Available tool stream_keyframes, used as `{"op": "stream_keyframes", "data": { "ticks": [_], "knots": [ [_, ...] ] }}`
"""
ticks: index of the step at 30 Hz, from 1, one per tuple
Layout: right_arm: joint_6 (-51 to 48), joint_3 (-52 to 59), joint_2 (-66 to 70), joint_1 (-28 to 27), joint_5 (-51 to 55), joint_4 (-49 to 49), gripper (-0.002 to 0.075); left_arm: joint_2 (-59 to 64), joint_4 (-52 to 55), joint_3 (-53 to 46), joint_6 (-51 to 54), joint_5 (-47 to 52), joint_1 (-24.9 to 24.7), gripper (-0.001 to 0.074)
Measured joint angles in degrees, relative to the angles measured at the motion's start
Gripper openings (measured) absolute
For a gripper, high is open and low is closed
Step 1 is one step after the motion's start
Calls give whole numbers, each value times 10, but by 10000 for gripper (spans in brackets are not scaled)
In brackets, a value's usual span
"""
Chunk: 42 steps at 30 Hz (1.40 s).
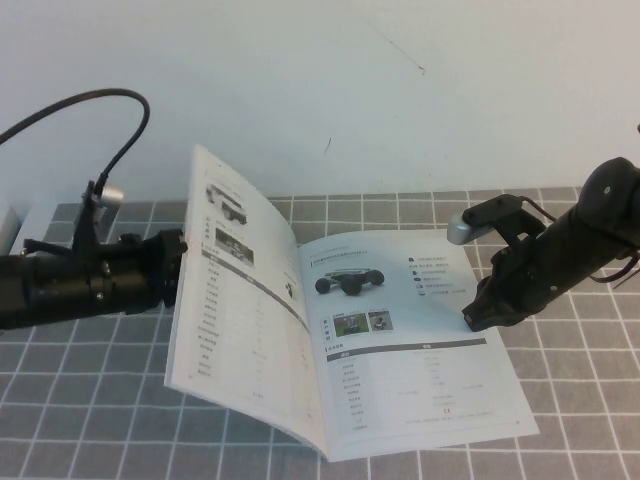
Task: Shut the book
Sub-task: 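Close the open booklet and leave it lying on the table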
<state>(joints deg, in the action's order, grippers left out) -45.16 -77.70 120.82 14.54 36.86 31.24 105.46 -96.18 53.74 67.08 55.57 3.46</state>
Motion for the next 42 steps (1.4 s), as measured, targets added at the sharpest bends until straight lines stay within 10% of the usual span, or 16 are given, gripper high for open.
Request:
{"op": "stream_keyframes", "data": {
  "ticks": [27, 42],
  "knots": [
    [49, 6, -165, -73, -43, 6, -3, 6, -6, 102, 33, -65, -198, -4],
    [-88, 28, -96, 13, 4, 142, -3, 15, -6, 102, 28, -41, -141, -4]
  ]
}}
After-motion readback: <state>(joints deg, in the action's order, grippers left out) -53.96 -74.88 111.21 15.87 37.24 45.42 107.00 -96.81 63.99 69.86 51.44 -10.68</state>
